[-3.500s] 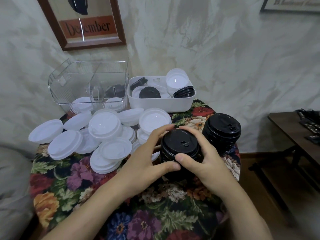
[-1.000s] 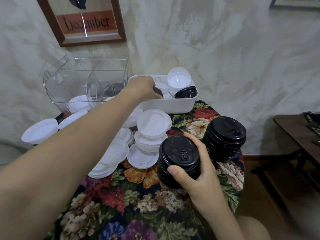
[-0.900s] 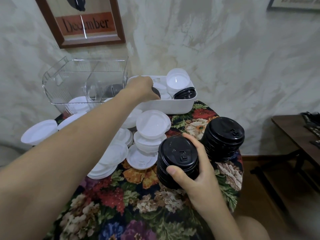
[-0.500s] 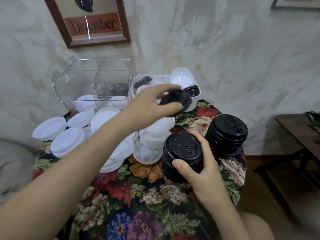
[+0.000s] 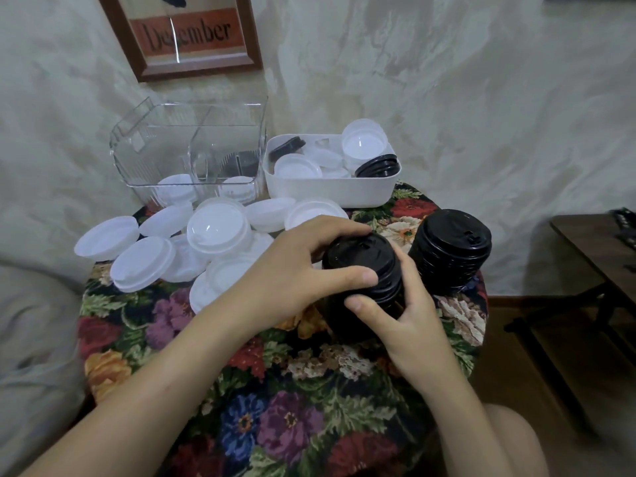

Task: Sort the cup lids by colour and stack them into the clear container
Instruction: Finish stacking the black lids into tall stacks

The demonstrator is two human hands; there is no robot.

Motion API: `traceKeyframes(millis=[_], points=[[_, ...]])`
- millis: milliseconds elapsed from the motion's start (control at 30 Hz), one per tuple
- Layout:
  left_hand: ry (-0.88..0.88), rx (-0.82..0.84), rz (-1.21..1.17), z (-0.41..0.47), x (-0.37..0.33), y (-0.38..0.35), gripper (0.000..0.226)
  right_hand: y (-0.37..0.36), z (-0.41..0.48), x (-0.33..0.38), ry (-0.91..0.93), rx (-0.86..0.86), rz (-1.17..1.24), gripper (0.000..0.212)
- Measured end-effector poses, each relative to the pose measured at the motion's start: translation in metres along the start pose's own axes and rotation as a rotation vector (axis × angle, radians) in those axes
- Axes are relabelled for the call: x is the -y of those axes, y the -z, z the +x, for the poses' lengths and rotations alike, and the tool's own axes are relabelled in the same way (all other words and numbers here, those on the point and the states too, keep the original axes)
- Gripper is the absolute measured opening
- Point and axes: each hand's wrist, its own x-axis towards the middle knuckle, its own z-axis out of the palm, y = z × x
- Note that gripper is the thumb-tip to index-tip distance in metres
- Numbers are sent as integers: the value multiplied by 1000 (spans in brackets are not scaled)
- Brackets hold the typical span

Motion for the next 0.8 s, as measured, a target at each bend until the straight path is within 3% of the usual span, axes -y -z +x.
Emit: traceKeyframes(millis=[267,533,700,800], points=[[51,-51,-93,-3,6,-13,66,4,2,2,9,4,-36,98],[13,-34,-223,-12,13,-26,57,15,1,5,13,125,8,74],[1,75,-266,-17,17,-23,86,12,5,13,12,62,-1,49],[20,58,-265,-18,21,-26,83,12,8,14,15,56,10,46]])
